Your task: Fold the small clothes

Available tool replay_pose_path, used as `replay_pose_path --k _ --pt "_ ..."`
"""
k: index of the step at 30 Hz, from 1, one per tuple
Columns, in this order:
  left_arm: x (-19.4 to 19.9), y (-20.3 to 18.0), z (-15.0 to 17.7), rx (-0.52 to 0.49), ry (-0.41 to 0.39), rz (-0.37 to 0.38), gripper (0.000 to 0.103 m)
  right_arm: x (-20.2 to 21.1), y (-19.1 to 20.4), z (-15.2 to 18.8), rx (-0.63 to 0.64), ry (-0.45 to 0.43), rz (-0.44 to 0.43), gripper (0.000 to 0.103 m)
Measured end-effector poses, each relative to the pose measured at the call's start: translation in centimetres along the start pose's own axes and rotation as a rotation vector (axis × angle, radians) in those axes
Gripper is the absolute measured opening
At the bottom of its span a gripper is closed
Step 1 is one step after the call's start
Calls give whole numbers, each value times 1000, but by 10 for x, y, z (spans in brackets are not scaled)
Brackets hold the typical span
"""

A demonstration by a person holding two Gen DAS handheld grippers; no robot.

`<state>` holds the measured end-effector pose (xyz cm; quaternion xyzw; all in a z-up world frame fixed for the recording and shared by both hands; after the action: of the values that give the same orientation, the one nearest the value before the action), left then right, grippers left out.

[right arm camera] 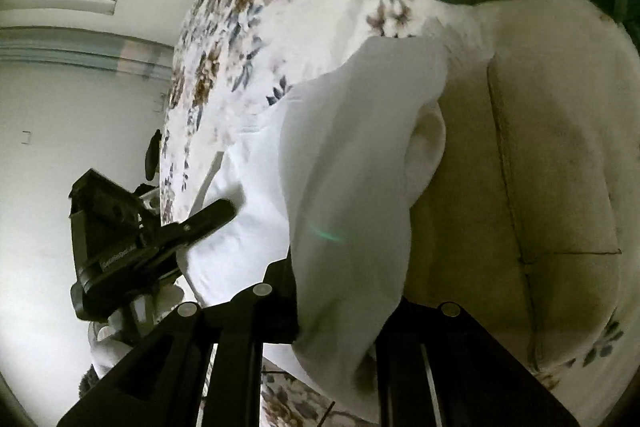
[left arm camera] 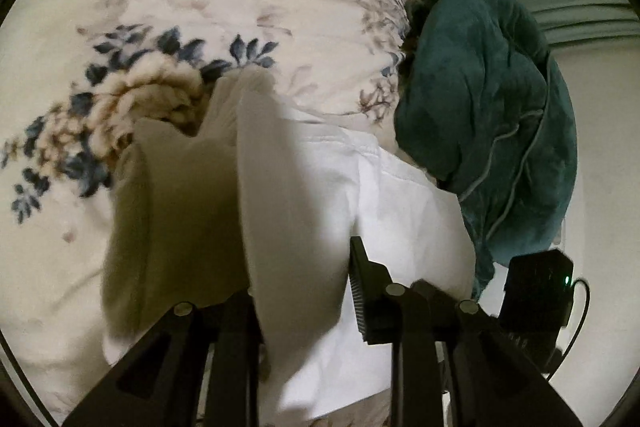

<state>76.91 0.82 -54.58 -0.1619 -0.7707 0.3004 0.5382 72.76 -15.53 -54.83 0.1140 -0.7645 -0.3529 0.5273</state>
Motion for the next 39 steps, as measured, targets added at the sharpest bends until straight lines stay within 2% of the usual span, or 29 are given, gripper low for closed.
replay_pose_path --k 1,2,4,5,6,8,9,11,12,15,21,31,39 --pt "4 1 1 -13 -11 -14 22 -1 -1 -1 0 6 9 19" --pt "7 2 3 -24 -20 -33 27 0 -3 -1 8 9 31 26" --pt "16 6 3 -71 -52 -121 57 -1 -7 -5 38 7 95 39" --pt "19 8 2 -91 -67 -161 80 3 -8 -9 67 -9 146 50" --pt "24 8 2 -124 -90 -207 88 7 -9 -10 82 -19 190 55" --pt "32 6 4 -202 -129 -296 90 20 -12 -11 136 -55 299 63" --pt "35 4 7 -242 -139 -342 96 26 -12 -10 164 -69 348 70" --pt "40 0 14 -304 -153 -412 101 40 -14 -5 254 -96 495 97" --pt "43 -3 18 -328 -159 -432 101 46 -13 -2 292 -108 546 102" --pt "52 -11 32 -373 -159 -463 102 70 -13 13 357 -130 663 103" --pt "90 -38 57 -431 -169 -493 102 132 1 35 386 -206 735 103" --pt "192 -100 93 -457 -276 -511 102 247 67 78 420 -320 737 103" --pt "299 -166 143 -503 -387 -493 102 371 142 128 444 -462 702 103"
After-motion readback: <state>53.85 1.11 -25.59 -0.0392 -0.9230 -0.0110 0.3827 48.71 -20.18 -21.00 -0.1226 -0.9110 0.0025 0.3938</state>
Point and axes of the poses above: each gripper's, at about its wrist camera, not at the fingertips, and x roughly against the way its jaws point, y to its left, z to its underside, the point moved 10 cm from there along -x, roughly the way its jaws point, and after that the axes turned 12 degrees about -y, right-handed, at the moved point
